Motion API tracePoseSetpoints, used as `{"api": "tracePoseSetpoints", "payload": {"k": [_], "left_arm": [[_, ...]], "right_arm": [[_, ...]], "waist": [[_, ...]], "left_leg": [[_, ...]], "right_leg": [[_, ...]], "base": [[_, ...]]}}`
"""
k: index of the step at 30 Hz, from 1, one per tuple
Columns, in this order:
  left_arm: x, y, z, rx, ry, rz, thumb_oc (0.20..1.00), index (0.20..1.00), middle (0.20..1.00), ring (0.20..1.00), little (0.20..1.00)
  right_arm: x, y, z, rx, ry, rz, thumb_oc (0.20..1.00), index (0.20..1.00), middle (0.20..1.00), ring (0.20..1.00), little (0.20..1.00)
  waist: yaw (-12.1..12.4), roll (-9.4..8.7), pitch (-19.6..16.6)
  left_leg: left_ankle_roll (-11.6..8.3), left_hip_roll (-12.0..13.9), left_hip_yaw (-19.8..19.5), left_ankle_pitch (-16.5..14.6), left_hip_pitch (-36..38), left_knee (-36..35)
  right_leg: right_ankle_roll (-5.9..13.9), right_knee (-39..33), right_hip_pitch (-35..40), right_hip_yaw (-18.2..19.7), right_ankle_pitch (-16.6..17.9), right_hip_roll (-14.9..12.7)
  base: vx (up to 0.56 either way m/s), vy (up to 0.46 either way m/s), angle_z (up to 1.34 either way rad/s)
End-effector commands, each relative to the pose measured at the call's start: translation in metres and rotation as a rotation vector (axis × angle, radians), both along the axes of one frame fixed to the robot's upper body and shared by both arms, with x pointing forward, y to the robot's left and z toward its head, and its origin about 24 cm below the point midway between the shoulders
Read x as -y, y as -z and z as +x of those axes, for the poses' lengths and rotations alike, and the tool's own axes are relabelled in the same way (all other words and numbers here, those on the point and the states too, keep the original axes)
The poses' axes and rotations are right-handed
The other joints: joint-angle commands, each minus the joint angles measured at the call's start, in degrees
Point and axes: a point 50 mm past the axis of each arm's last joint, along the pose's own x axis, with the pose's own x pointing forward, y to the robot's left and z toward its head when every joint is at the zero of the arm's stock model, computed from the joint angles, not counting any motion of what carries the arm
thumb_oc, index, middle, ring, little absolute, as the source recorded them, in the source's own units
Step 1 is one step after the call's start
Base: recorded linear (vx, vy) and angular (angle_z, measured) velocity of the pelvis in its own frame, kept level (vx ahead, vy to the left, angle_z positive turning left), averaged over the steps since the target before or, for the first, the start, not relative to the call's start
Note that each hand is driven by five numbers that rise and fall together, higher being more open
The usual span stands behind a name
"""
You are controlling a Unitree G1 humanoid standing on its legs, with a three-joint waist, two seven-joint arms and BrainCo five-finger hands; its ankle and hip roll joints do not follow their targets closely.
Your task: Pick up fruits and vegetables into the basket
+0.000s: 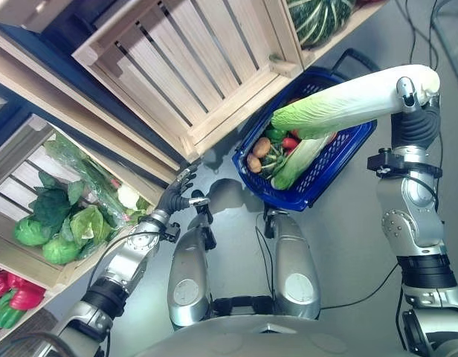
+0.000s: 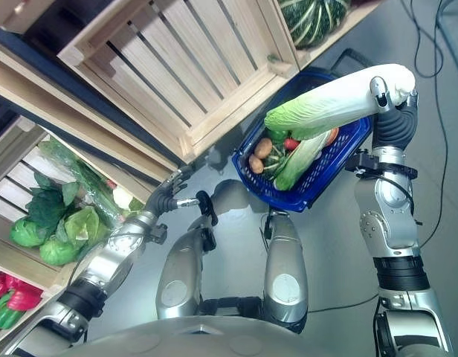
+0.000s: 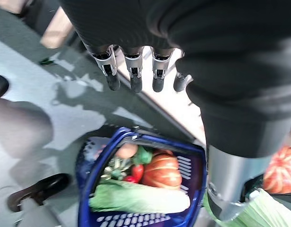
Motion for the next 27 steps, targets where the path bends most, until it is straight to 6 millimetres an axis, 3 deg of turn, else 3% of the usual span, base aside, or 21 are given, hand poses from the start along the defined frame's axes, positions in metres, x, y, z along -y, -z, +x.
{"api": "tracePoseSetpoints", "payload": {"k": [1, 6, 13, 18, 20, 22, 23, 27], "left_arm": [[0.006, 0.003, -0.009, 0.018, -0.020, -0.074, 1.000, 1.000, 1.000, 1.000, 1.000], [0.009, 0.011, -0.014, -0.018, -0.038, -0.107, 1.000, 1.000, 1.000, 1.000, 1.000], [0.010, 0.010, -0.015, -0.015, -0.028, -0.163, 1.000, 1.000, 1.000, 1.000, 1.000], [0.017, 0.007, -0.013, -0.022, 0.010, -0.185, 1.000, 1.000, 1.000, 1.000, 1.000], [0.021, 0.011, -0.018, -0.034, 0.028, -0.187, 1.000, 1.000, 1.000, 1.000, 1.000], [0.022, 0.008, -0.015, -0.017, 0.034, -0.188, 1.000, 1.000, 1.000, 1.000, 1.000], [0.025, 0.011, -0.019, -0.028, 0.044, -0.193, 1.000, 1.000, 1.000, 1.000, 1.000], [0.032, 0.008, -0.020, -0.014, 0.065, -0.192, 1.000, 1.000, 1.000, 1.000, 1.000]], "right_arm": [[0.001, -0.026, -0.004, 0.154, -0.017, 0.033, 0.200, 0.200, 0.200, 0.200, 0.200], [0.003, -0.016, 0.002, 0.108, 0.053, 0.060, 0.200, 0.200, 0.200, 0.200, 0.200], [0.022, 0.000, 0.014, -0.012, 0.188, 0.064, 0.200, 0.200, 0.200, 0.200, 0.200], [0.064, -0.002, 0.034, -0.175, 0.467, -0.076, 0.200, 0.200, 0.200, 0.200, 0.200], [0.079, -0.002, 0.039, -0.220, 0.521, -0.070, 0.200, 0.200, 0.200, 0.200, 0.200], [0.084, -0.009, 0.043, -0.220, 0.545, -0.074, 0.200, 0.200, 0.200, 0.200, 0.200], [0.093, -0.008, 0.044, -0.247, 0.563, -0.058, 0.200, 0.200, 0.200, 0.200, 0.200], [0.111, -0.011, 0.044, -0.265, 0.618, 0.001, 0.200, 0.200, 0.200, 0.200, 0.200]], "waist": [[-1.0, 1.82, -2.1], [-0.4, 4.23, -2.1], [0.9, 6.82, -2.1], [3.1, 9.47, -2.1], [3.8, 10.18, -2.1], [4.3, 10.74, -2.1], [4.6, 11.10, -2.1], [5.4, 12.05, -2.1]], "left_leg": [[-0.19, 0.2, -0.5, -6.1, -3.5, 6.8], [-0.47, -0.6, -0.5, -5.2, -6.2, 6.6], [-0.54, -1.1, -0.4, -4.4, -10.5, 6.9], [-0.47, -1.7, -1.0, -3.7, -14.7, 7.4], [-0.91, -2.1, -2.0, -5.2, -14.5, 8.0], [-0.38, -2.0, -1.7, -3.7, -16.5, 7.8], [-0.83, -2.4, -2.4, -5.2, -15.8, 8.4], [-0.58, -2.9, -2.9, -5.6, -18.0, 9.3]], "right_leg": [[2.43, 0.0, -2.5, -0.6, 1.3, -1.5], [2.23, 2.4, -6.5, -0.2, 0.5, -2.3], [2.02, 5.3, -12.1, 0.3, -0.1, -3.0], [1.80, 7.3, -16.5, 0.1, -0.3, -3.5], [2.16, 8.9, -16.6, 0.7, -2.3, -3.6], [1.45, 8.6, -18.7, 0.1, -0.8, -3.5], [1.86, 9.8, -18.1, 0.7, -2.7, -3.7], [1.61, 11.5, -20.4, 0.9, -3.5, -3.9]], "base": [[-0.01, 0.055, -0.02], [0.00, 0.028, 0.03], [0.00, 0.000, 0.03], [0.00, -0.019, 0.02], [0.04, -0.032, 0.03], [0.00, -0.025, 0.07], [0.07, -0.020, 0.11], [0.01, -0.041, 0.13]]}}
